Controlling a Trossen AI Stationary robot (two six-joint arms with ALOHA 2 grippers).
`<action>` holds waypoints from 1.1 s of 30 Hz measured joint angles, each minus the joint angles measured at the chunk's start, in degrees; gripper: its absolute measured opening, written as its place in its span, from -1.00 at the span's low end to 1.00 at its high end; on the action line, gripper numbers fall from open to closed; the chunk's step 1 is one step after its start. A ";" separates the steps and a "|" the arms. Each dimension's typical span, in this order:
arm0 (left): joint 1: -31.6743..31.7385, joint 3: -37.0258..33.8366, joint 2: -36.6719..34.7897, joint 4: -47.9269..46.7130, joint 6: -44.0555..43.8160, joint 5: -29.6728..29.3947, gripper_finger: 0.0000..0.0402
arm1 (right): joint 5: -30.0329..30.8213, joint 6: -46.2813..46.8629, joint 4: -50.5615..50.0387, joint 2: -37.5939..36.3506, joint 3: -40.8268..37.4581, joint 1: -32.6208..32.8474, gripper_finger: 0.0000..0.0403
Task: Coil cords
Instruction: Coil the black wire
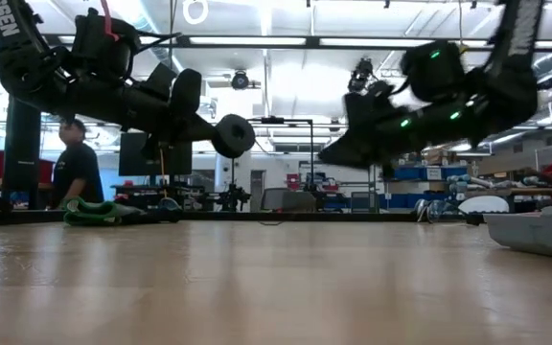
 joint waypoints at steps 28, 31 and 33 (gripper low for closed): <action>0.00 0.00 0.00 -0.33 2.37 -0.81 -1.00 | -9.19 -10.81 -2.46 12.91 12.16 -0.98 -0.71; 0.00 0.00 -0.01 -0.33 2.37 -0.81 -1.00 | -9.16 -10.81 -2.68 12.91 12.18 -0.98 -0.76; 0.00 0.00 -0.02 -0.35 2.37 -0.81 -1.00 | -9.16 -10.81 -2.73 12.91 12.18 -0.98 -0.86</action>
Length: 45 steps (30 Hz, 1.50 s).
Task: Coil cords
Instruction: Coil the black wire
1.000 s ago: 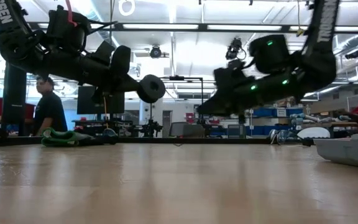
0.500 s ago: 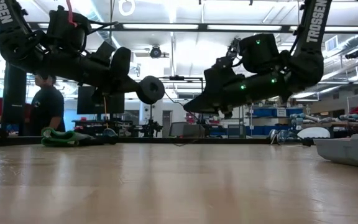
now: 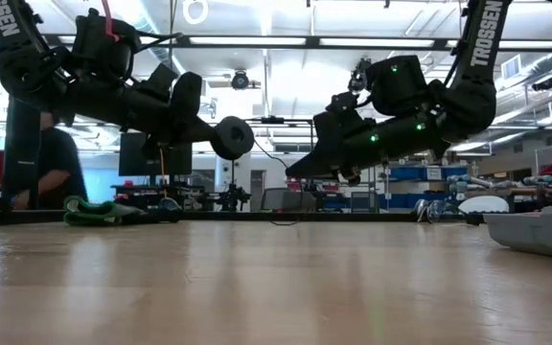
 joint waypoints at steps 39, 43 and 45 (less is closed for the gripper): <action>0.02 0.11 0.00 -9.41 -3.09 -0.07 -1.00 | -16.71 -9.49 -40.84 7.29 38.19 -2.99 -1.00; 0.02 0.11 0.00 -11.03 -3.22 -0.06 -1.00 | -16.92 -9.37 -42.17 6.64 38.16 -3.74 -1.00; 0.02 0.11 0.00 -11.45 -3.28 -0.08 -1.00 | -17.00 -9.33 -42.60 6.42 38.15 -4.09 -1.00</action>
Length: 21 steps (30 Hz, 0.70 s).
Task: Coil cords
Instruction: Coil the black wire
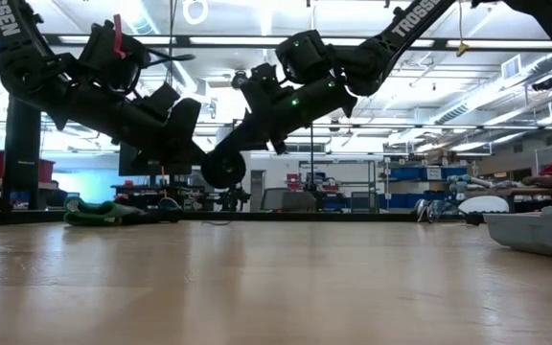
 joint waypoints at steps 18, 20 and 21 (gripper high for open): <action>0.00 0.02 0.02 -0.74 -1.22 3.62 -1.00 | -1.02 1.27 -13.50 -4.24 0.01 -4.71 -0.92; 0.00 0.02 0.02 -0.84 -1.49 3.82 -1.00 | -0.90 1.03 -15.74 -4.24 0.01 -5.04 -0.92; 0.00 0.00 0.02 -0.76 -1.74 3.95 -1.00 | -0.71 0.88 -17.25 -4.24 0.01 -5.15 -0.91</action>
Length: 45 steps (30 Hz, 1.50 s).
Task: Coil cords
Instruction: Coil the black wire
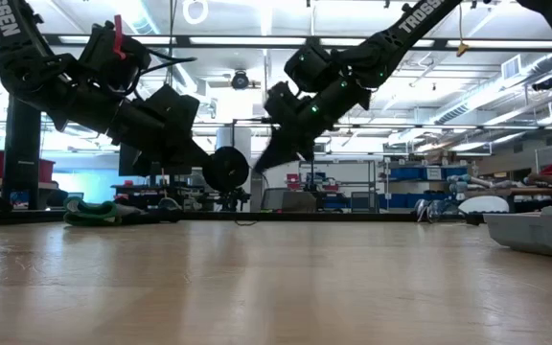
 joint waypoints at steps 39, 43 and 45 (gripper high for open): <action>-0.02 -0.02 0.00 6.02 -2.81 3.00 -1.00 | 17.47 15.21 61.96 -9.64 -48.31 5.20 -0.94; 0.00 -0.02 0.00 6.76 -2.50 3.00 -1.00 | 17.45 15.21 62.89 -3.69 -45.34 5.80 -0.96; -0.01 -0.02 -0.02 6.77 -2.50 2.86 -1.00 | 17.41 15.21 63.12 -1.11 -43.76 6.36 -0.98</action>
